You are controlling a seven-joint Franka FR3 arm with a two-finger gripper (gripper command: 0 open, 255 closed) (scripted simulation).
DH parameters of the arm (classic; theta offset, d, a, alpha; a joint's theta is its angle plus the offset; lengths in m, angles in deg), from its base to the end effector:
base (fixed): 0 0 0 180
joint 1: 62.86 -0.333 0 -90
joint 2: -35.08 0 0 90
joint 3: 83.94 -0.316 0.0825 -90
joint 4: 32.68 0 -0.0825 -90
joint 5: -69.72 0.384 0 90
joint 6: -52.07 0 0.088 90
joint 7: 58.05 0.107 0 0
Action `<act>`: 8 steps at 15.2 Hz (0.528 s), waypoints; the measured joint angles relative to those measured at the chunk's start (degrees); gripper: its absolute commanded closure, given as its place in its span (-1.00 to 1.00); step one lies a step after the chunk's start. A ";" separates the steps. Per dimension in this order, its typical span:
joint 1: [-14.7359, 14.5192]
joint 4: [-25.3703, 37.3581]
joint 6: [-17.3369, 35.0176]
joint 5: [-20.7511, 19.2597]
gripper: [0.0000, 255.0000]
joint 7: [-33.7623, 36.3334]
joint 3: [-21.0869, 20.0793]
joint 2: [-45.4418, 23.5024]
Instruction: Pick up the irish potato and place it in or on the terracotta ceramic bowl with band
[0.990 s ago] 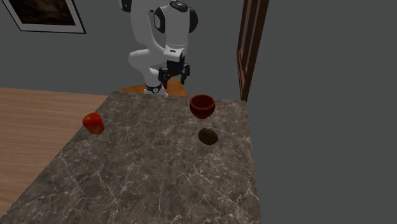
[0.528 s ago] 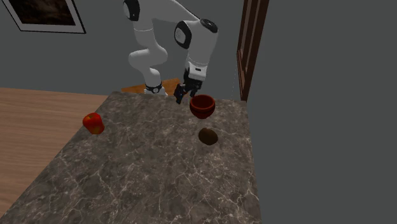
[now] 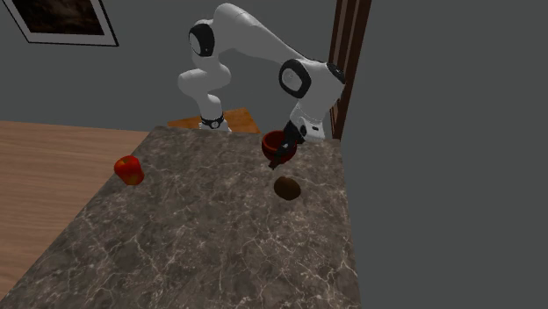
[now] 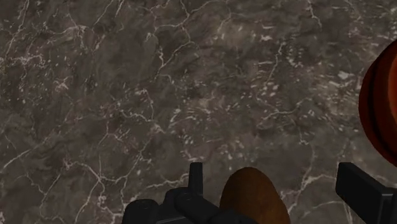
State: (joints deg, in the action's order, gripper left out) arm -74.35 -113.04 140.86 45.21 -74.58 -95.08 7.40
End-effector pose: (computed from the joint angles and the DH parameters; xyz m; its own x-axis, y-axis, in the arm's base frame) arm 0.6344 0.1919 0.4141 0.7076 0.5854 -0.3956 0.6899 -0.6933 0.2082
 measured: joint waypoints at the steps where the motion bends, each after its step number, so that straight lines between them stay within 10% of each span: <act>1: -0.93 2.95 -0.93 -1.34 -1.00 -1.16 0.01 -2.86; 8: -6.59 18.47 -5.39 -7.88 -1.00 -7.89 0.68 -17.89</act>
State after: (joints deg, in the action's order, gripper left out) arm -80.94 -94.57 135.47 37.33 -82.47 -94.40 -10.49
